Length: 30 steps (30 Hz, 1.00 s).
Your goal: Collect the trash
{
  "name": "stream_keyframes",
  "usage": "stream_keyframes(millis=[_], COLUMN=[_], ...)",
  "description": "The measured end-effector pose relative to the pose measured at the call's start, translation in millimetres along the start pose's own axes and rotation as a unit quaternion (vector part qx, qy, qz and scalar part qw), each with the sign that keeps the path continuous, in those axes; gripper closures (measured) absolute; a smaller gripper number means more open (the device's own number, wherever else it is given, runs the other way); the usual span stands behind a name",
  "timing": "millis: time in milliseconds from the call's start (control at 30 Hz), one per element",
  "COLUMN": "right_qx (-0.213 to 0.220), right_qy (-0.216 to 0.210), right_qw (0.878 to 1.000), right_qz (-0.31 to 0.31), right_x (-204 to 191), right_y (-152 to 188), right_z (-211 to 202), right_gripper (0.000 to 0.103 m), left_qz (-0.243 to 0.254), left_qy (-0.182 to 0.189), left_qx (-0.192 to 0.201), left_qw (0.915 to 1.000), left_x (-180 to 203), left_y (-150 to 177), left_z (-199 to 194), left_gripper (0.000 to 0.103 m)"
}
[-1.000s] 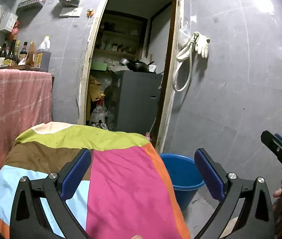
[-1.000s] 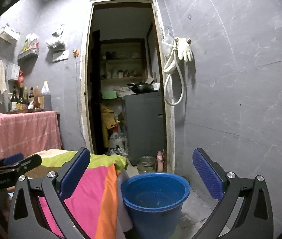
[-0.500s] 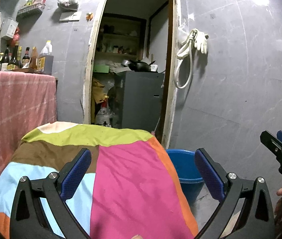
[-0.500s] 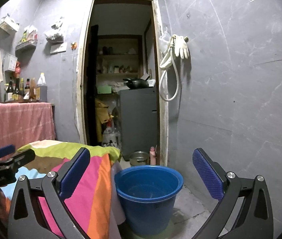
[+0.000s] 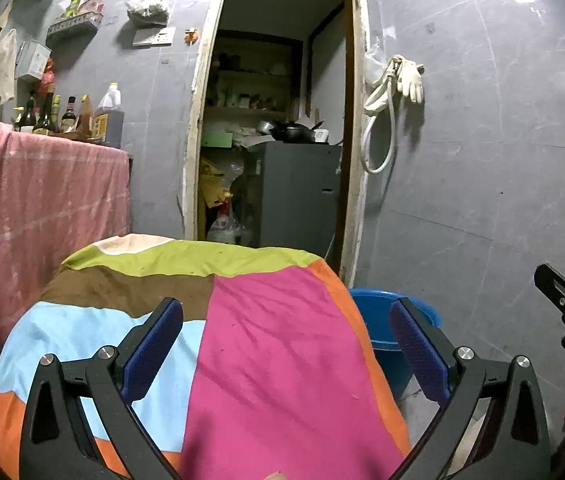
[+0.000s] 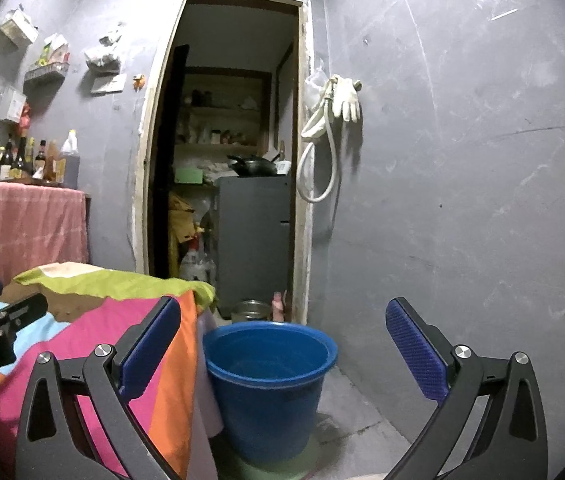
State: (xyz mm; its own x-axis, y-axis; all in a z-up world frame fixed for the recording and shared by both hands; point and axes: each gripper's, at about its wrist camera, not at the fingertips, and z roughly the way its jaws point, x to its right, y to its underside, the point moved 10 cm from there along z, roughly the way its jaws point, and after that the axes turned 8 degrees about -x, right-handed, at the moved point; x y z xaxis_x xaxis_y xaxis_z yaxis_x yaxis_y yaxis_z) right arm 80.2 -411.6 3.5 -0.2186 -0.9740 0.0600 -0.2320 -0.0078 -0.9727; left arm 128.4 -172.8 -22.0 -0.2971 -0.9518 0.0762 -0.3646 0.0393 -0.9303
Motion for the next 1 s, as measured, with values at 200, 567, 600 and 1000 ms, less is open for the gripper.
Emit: stream_keyframes(millis=[200, 567, 600, 1000], right_qx=[-0.005, -0.013, -0.014, -0.009], right_qy=[0.005, 0.005, 0.004, -0.002], right_qw=[1.000, 1.000, 1.000, 1.000], right_qz=[0.002, 0.007, 0.007, 0.002], right_x=[3.2, 5.6, 5.0, 0.6], right_y=[9.6, 20.7, 21.6, 24.0], right_z=[0.5, 5.8, 6.0, 13.1], right_gripper=[0.000, 0.000, 0.000, 0.000], left_qz=[-0.004, -0.012, -0.015, -0.024], left_qy=[-0.006, -0.011, -0.011, -0.013], left_qx=[-0.002, -0.011, -0.012, -0.012], left_qw=[1.0000, 0.9998, 0.9998, 0.9996], left_x=[-1.2, -9.2, -10.7, -17.7], left_y=[3.9, 11.6, 12.0, 13.9], left_z=[2.9, 8.8, 9.1, 7.8], left_gripper=[0.002, 0.002, 0.002, 0.002])
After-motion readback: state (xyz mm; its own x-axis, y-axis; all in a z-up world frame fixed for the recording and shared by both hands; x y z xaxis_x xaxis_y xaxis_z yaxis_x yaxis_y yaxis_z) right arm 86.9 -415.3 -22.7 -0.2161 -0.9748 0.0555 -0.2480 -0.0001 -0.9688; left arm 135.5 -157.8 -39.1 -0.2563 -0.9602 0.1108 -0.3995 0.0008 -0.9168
